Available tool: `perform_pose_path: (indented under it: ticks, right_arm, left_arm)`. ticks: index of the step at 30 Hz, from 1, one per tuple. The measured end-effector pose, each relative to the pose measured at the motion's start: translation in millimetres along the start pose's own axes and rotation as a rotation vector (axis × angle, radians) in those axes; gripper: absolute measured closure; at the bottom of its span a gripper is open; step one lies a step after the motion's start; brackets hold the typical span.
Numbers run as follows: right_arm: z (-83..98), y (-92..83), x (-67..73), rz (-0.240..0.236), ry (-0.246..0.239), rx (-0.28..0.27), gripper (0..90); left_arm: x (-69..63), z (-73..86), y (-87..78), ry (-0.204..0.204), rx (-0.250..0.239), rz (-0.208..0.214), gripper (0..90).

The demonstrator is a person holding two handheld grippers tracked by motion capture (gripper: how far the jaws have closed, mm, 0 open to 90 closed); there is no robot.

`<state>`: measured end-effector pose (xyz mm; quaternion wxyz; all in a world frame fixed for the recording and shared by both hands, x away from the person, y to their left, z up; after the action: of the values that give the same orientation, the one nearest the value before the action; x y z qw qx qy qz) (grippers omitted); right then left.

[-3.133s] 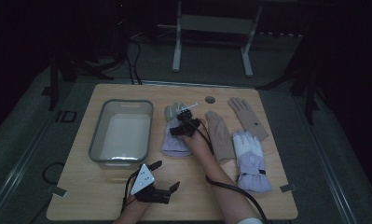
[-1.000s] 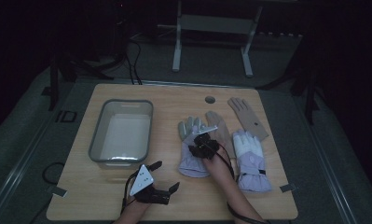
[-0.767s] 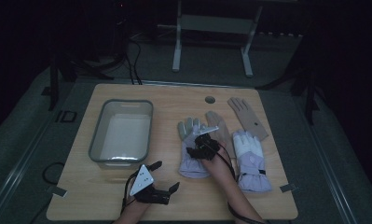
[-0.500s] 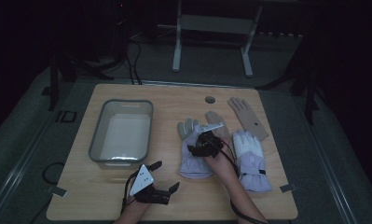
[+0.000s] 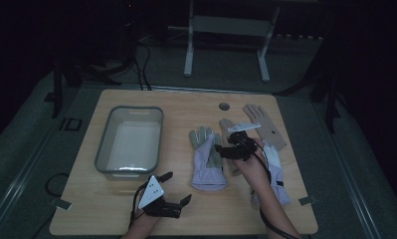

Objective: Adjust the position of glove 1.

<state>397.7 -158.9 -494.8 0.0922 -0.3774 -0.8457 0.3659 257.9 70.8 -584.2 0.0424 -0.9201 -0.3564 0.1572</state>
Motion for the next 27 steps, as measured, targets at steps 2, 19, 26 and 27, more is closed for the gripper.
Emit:
perform_pose_path:
  ticks: [2,19,26,27]
  right_arm:
    - [-0.2,-8.8,-5.3,-0.011,0.027,-0.020,37.4]
    - [35.1,-55.6,-50.3,0.075,0.049,-0.010,39.8]
    - [56.1,-64.3,-59.5,0.087,0.079,0.006,39.0]
    - [59.9,-65.3,-60.7,0.089,0.079,0.009,38.7]
  left_arm:
    - [0.2,-0.1,0.0,-0.001,0.000,0.000,1.9]
    - [0.7,-0.1,-0.3,-0.002,0.000,0.001,1.9]
    - [0.8,-0.1,-0.2,-0.005,-0.001,0.001,1.9]
    - [0.9,-0.2,-0.2,-0.007,-0.001,0.001,1.9]
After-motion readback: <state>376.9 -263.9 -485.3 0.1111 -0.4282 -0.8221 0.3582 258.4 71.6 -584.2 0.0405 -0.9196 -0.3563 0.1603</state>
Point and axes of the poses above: each handheld gripper's, and its own axes: y roughly forward along the jaws, z roughly out of its underside, x roughly to its left, the point moved 4 cm from there along y, roughly forward along the jaws, and after that the axes turned 10 degrees about -y, right-handed, at the moved point
